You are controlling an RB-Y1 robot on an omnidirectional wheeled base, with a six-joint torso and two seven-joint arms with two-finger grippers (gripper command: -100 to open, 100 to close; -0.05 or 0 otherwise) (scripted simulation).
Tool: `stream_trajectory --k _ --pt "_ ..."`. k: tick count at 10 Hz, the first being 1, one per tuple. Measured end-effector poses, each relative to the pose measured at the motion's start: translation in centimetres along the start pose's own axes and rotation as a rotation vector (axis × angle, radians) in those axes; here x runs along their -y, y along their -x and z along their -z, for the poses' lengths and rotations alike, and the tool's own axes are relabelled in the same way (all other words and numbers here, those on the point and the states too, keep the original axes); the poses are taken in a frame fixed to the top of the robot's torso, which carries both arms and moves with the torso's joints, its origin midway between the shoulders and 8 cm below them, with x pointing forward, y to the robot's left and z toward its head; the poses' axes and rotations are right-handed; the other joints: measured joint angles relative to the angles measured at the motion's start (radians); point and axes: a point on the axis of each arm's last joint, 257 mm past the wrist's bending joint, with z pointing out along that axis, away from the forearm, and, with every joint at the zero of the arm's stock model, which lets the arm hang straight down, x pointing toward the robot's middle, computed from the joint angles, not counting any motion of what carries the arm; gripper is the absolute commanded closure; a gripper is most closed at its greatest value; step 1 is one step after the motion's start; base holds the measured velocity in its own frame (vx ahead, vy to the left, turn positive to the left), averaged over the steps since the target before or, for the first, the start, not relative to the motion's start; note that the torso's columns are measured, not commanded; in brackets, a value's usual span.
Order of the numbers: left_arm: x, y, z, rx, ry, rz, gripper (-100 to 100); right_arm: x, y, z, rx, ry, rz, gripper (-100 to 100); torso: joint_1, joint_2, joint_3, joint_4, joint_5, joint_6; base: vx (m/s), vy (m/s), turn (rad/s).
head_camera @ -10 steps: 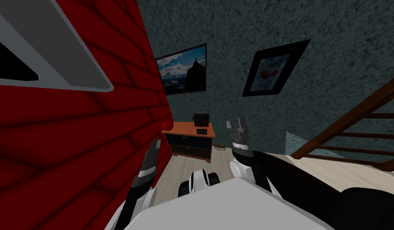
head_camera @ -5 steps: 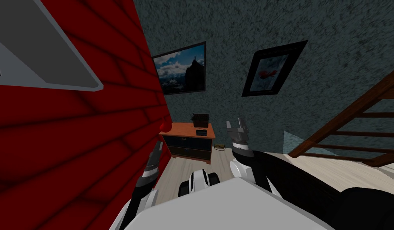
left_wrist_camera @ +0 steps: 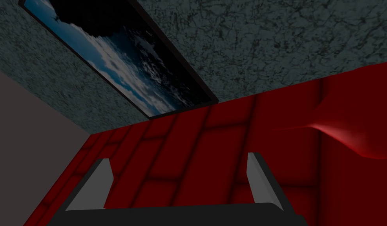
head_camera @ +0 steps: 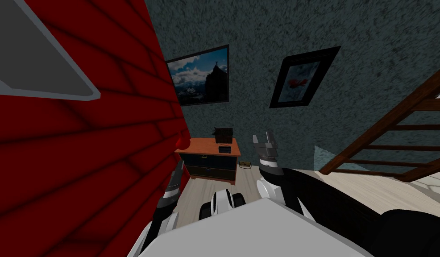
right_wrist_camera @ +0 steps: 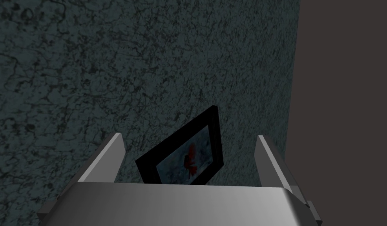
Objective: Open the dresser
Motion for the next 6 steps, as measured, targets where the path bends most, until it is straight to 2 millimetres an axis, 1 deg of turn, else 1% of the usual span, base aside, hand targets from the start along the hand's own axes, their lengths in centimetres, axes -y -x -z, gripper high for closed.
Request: stream_trajectory --k 3,5,6 --pt "-1.9 -0.9 1.2 -0.017 0.028 -0.011 -100 0.0 0.0 0.0 0.000 0.000 0.000 0 0.000 0.001 0.001 0.000 0.000 0.000 0.042 0.002 -0.055" --pt "-3.1 -1.9 1.7 -0.029 0.042 -0.019 -100 0.0 0.0 0.0 0.000 0.000 0.000 0 0.001 0.000 0.000 0.000 0.000 0.000 0.045 0.014 -0.036" --pt "-4.0 -2.4 2.4 -0.037 0.058 -0.023 -100 0.0 0.0 0.0 0.000 0.000 0.000 0 0.001 0.000 0.000 0.000 0.000 0.000 0.072 0.014 -0.080"
